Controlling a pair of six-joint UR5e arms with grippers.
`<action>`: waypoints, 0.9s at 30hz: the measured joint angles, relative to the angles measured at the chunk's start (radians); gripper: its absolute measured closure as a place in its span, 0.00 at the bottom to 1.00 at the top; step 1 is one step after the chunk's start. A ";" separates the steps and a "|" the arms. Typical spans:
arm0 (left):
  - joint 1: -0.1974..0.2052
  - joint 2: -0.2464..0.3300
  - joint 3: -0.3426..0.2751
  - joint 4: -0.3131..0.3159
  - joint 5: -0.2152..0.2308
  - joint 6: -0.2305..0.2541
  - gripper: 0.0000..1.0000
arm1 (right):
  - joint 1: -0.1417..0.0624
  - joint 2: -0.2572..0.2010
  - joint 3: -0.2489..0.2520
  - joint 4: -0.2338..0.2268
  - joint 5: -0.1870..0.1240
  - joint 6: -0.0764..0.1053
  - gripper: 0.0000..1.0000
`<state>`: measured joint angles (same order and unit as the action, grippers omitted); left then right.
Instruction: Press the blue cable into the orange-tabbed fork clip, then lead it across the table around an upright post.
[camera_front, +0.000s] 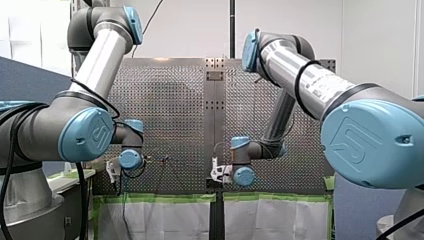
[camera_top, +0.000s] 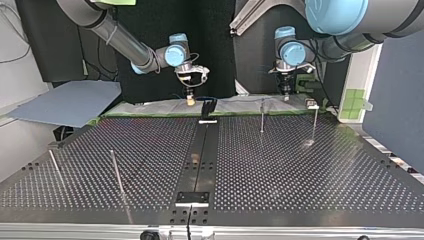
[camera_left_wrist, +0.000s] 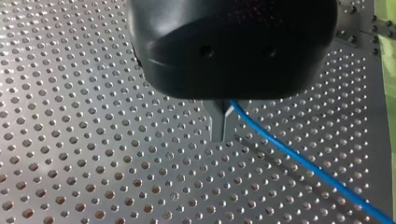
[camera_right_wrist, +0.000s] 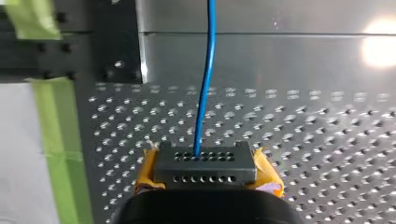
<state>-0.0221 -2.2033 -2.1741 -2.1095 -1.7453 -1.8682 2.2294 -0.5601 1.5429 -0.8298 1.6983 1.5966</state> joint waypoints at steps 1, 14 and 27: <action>0.000 -0.001 0.001 -0.001 0.001 0.000 1.00 | 0.000 0.003 -0.001 0.000 0.000 0.000 1.00; -0.007 -0.075 0.041 -0.005 -0.025 0.005 1.00 | -0.008 0.016 -0.033 0.026 -0.002 0.001 1.00; -0.012 -0.090 0.107 -0.055 -0.005 0.006 1.00 | -0.025 0.018 -0.035 0.026 -0.002 0.001 1.00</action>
<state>-0.0337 -2.2934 -2.0674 -2.1648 -1.7507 -1.8620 2.2047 -0.5416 1.5076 -0.8036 1.6965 1.5972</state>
